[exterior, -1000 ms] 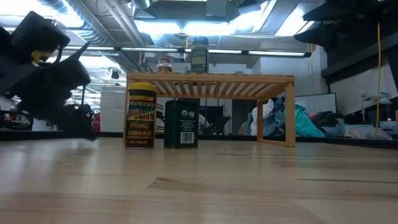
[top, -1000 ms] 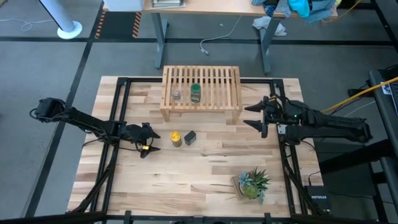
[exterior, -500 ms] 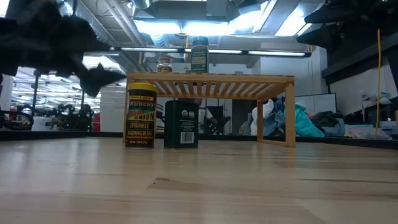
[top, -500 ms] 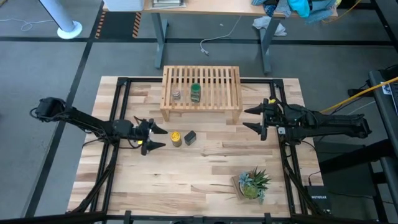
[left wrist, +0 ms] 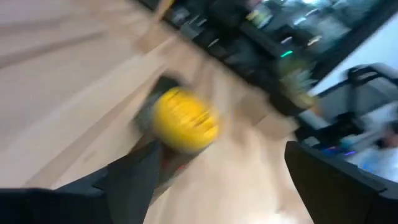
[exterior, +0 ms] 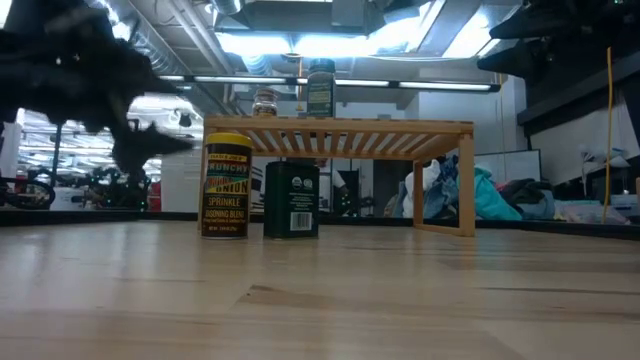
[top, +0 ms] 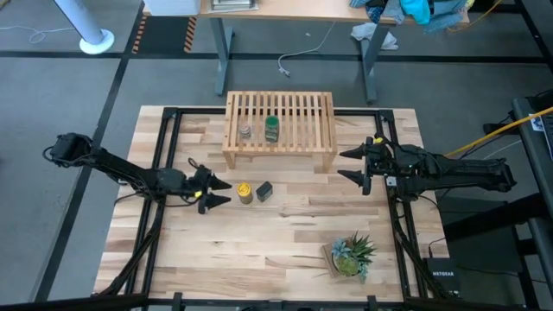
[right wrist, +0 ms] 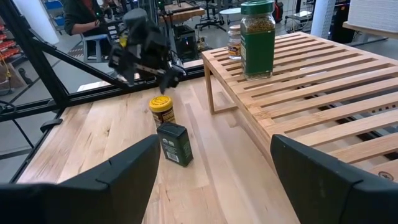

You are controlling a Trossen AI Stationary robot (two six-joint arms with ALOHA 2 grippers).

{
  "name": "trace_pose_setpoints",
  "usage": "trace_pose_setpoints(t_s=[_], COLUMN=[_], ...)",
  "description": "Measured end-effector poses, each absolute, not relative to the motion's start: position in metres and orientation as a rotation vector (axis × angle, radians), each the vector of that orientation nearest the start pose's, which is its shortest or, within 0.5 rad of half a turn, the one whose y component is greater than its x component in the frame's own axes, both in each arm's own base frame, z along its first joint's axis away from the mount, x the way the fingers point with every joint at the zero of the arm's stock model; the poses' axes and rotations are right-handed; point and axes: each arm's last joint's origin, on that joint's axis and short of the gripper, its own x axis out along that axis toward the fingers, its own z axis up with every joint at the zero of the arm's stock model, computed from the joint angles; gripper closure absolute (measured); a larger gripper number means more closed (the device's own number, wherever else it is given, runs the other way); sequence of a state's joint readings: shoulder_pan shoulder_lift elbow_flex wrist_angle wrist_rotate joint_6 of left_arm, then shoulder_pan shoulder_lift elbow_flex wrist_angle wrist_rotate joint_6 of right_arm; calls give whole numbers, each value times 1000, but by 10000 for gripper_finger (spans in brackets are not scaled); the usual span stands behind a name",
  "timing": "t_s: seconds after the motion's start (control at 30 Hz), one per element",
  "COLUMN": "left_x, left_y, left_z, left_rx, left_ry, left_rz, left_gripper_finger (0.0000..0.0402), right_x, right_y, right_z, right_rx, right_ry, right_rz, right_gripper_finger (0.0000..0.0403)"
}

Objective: Shelf spices
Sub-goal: Put the yellow seasoning bottle on the shelf

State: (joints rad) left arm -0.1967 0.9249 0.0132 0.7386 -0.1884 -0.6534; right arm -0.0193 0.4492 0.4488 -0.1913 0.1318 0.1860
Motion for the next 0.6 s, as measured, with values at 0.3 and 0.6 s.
trace_pose_setpoints(t_s=[0.3, 0.6], left_x=[146, 166], left_y=[-27, -39], left_z=[123, 124], left_rx=[-559, -426], left_ry=[303, 387], left_rz=[201, 210], left_gripper_finger=[68, 68], right_x=[122, 122], right_y=[-6, -7], right_z=[260, 260], right_rx=[174, 168], right_ry=[178, 178], right_rz=[-168, -184], right_gripper_finger=[91, 91])
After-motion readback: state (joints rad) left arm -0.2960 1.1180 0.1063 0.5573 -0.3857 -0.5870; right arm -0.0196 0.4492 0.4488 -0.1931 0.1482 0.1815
